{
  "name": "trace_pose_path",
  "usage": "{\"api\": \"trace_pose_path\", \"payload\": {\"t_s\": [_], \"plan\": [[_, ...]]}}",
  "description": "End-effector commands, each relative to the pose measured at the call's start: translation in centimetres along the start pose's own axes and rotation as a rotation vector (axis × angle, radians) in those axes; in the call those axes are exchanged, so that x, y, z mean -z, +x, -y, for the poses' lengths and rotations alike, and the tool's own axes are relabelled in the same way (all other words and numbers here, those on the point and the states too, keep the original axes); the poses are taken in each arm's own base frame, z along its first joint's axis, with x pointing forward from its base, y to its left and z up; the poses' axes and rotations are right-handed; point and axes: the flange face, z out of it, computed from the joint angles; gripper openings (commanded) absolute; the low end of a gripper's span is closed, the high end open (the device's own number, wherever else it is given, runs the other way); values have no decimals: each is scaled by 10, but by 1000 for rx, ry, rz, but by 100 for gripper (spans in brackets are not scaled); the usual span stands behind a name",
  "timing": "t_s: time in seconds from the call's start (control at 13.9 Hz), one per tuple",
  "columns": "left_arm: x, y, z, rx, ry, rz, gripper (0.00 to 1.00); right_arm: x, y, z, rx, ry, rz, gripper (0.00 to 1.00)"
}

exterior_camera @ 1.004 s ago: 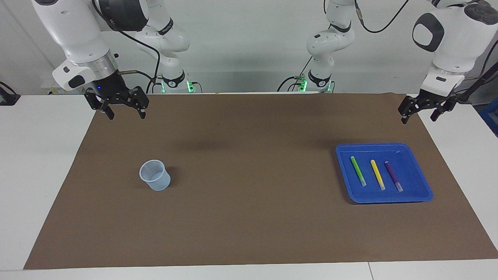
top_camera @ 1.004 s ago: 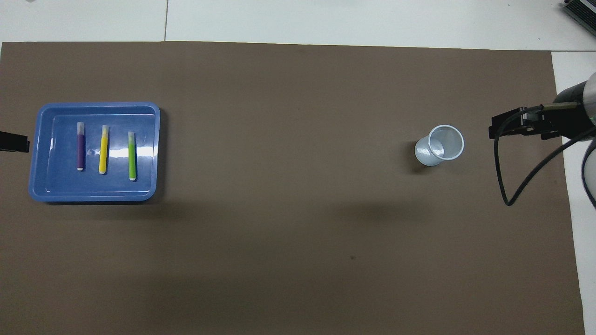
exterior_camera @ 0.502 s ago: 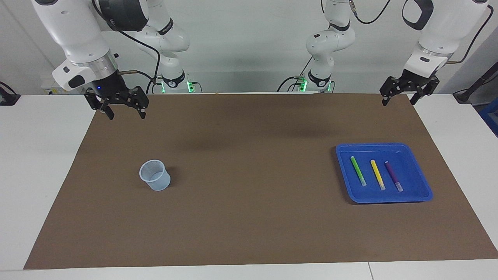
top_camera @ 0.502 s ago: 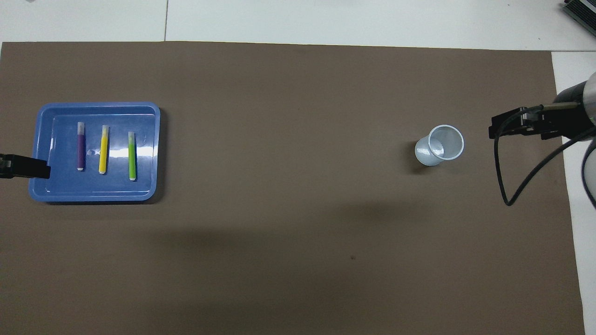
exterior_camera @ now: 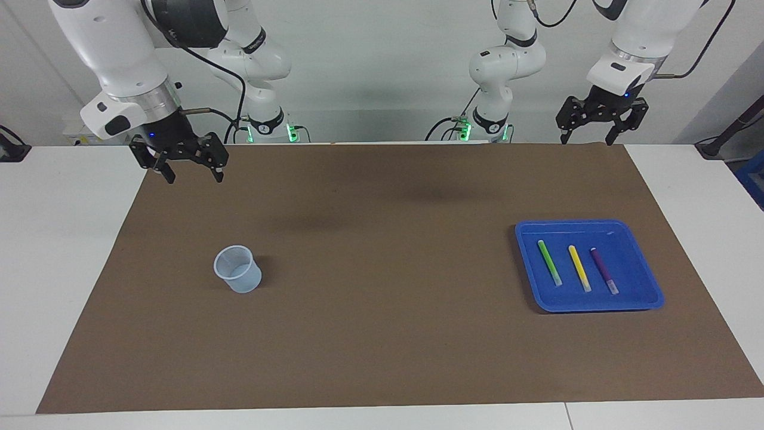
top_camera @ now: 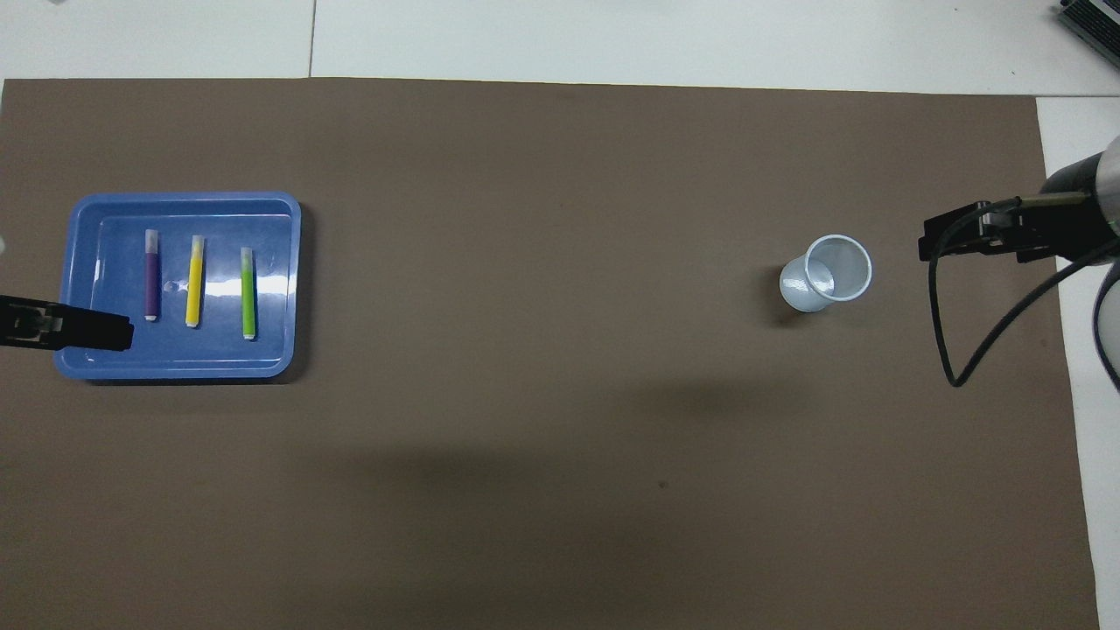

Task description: Right arm passes pens to left for tray arrangement

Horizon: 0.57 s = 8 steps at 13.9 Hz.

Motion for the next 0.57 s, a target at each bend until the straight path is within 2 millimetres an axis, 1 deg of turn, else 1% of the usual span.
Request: {"api": "trace_pose_path", "payload": {"t_s": [0.0,0.07,0.14,0.22,0.36,0.43,0.5], "plan": [[6,9,7,26,-5,-47,100,2,-8,-3,17,-4,5,100],[5,13,17,35,-2,-64,100,2,-8,-3,17,-4,5,100],[-3,19,26,12,2,-50,100,2,-8,-3,17,-4,5,100],[5,23,22,-31,19,-57,100,2,-8,-3,18,-4,7,100],[8,25,19,-43,28,-64,100,1,-8,-3,18,-4,8,100],[6,21,28,-26,29,-64,100,2,-8,-3,17,-4,5,100],[-3,19,36,-9,29,-62,100,2,-8,-3,17,-4,5,100]]}}
